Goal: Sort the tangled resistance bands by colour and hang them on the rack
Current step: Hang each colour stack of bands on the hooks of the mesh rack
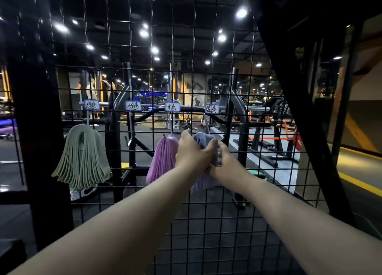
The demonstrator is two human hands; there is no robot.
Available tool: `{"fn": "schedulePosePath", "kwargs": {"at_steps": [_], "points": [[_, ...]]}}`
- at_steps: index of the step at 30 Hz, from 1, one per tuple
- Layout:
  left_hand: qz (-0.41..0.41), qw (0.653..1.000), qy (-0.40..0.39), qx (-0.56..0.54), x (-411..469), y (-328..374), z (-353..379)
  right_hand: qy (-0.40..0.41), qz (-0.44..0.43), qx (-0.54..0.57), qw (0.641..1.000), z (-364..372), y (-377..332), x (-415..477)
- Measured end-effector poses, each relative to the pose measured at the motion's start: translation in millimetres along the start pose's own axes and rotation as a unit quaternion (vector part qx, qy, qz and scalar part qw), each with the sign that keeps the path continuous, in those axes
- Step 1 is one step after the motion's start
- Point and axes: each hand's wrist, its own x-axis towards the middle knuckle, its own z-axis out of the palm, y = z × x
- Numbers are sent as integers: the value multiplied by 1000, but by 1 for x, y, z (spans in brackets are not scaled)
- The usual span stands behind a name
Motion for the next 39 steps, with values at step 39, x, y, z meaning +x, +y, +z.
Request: {"fn": "schedulePosePath", "kwargs": {"at_steps": [39], "points": [[-70,993,-89,-28,-66,-56,10,-30,34,-57,997,22,69,8]]}}
